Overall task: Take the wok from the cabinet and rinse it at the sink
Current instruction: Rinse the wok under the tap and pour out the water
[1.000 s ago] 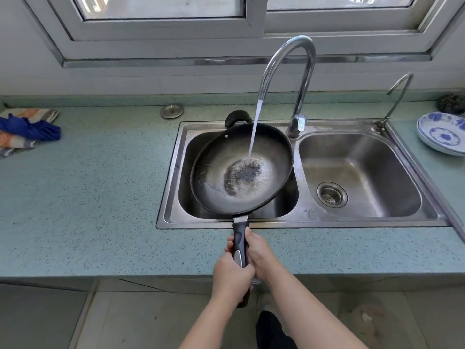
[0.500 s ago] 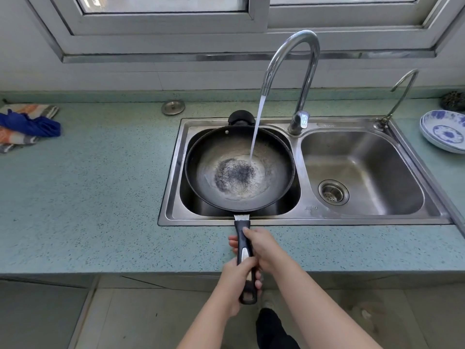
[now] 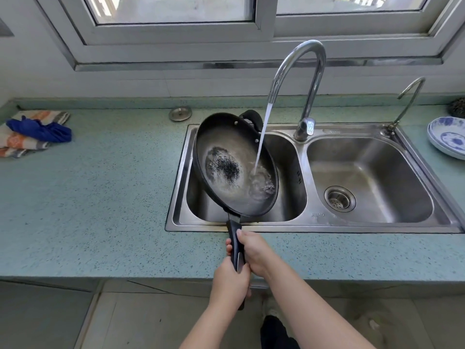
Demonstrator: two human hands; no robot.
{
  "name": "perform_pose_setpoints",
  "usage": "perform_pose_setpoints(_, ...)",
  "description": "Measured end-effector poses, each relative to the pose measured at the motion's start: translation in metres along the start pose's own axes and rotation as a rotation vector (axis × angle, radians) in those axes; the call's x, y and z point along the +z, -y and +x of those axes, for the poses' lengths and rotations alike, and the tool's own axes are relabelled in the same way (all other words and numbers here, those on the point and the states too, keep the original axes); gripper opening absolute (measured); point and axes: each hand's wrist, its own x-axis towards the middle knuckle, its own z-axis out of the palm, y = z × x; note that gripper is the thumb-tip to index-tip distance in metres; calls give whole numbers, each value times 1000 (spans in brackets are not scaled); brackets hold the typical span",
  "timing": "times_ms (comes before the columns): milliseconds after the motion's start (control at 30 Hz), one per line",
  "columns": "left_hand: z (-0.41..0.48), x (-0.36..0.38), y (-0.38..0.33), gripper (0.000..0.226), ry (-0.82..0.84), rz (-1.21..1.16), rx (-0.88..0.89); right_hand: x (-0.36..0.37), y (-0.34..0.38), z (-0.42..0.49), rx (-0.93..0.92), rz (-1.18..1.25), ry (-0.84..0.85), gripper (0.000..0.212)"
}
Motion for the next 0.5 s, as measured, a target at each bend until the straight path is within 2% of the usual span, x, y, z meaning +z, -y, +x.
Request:
perform_pose_setpoints(100,2,1,5,8,-60,125,41,9,3,2,1,-238,-51,30)
perform_pose_setpoints(200,1,5,11,25,-117,283,45,19,3,7,-54,-446,-135,21)
perform_pose_setpoints(367,-1,3,16,22,-126,381,5,26,-9,16,-107,-533,-266,19)
perform_pose_setpoints(500,-3,-5,11,8,-91,222,-34,26,-15,17,-172,-505,-282,23)
